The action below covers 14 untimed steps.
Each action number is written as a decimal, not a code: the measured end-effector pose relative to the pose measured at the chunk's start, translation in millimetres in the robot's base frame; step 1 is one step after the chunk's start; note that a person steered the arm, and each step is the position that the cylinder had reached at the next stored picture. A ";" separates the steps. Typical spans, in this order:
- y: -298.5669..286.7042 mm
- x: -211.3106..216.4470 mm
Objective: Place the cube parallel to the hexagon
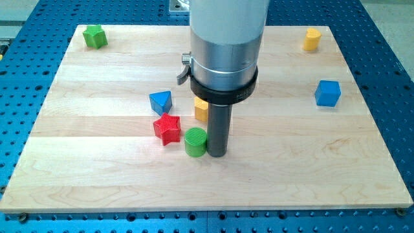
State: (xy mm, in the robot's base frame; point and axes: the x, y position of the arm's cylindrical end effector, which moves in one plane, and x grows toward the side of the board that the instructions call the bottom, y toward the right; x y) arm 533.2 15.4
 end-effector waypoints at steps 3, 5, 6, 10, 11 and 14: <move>-34.3 71.9; -56.0 66.7; -56.8 43.1; 264.6 -26.4; 287.3 -51.6; 225.7 -114.6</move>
State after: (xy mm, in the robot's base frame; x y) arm 418.6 241.1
